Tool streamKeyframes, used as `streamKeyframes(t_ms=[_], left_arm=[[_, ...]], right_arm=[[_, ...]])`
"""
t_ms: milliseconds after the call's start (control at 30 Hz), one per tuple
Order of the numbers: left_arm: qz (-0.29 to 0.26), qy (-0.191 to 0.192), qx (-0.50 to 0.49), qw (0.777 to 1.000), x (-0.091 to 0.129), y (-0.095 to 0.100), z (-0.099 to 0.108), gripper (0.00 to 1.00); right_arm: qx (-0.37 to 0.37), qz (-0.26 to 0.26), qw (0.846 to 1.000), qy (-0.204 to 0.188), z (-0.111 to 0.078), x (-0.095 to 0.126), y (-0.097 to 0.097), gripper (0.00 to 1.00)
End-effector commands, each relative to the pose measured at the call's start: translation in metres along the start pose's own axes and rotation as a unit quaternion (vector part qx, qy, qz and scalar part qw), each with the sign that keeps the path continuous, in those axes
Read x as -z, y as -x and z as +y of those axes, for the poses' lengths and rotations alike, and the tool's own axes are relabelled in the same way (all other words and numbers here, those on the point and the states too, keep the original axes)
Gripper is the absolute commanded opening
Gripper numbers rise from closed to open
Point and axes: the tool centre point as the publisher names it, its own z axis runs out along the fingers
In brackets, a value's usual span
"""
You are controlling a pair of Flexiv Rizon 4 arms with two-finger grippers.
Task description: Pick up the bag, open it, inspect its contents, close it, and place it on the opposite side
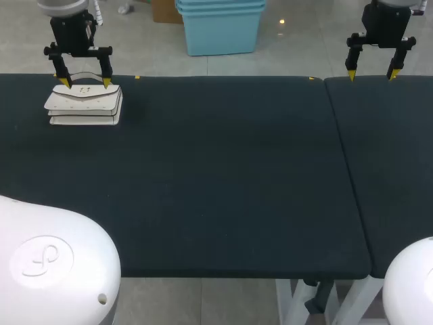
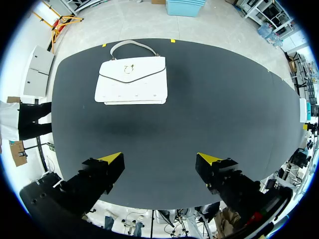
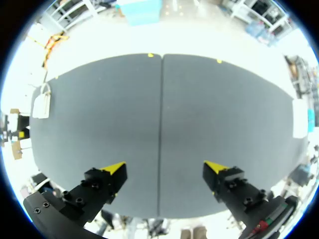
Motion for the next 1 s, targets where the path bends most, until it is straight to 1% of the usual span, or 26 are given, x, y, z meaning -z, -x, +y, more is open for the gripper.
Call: streamKeyframes(t_ms=[33,733,800,900,1000], left_arm=[[0.0,0.0,0.0,1.0,0.0,0.0,0.0,1.0],[0.0,0.0,0.0,1.0,0.0,0.0,0.0,1.0],[0.011,0.001,-0.017,1.0,0.0,0.0,-0.001,1.0],[0.024,0.001,-0.031,0.999,-0.001,0.003,-0.002,1.0],[0.04,-0.003,-0.043,0.998,-0.001,0.01,0.001,1.0]], right_arm=[[0.0,0.0,1.0,0.0,0.0,0.0,0.0,1.0],[0.0,0.0,1.0,0.0,0.0,0.0,0.0,1.0],[0.0,0.0,1.0,0.0,0.0,0.0,0.0,1.0],[0.039,-0.002,0.999,0.015,0.0,0.0,-0.005,1.0],[0.089,0.005,0.995,0.044,-0.003,0.001,-0.011,1.0]])
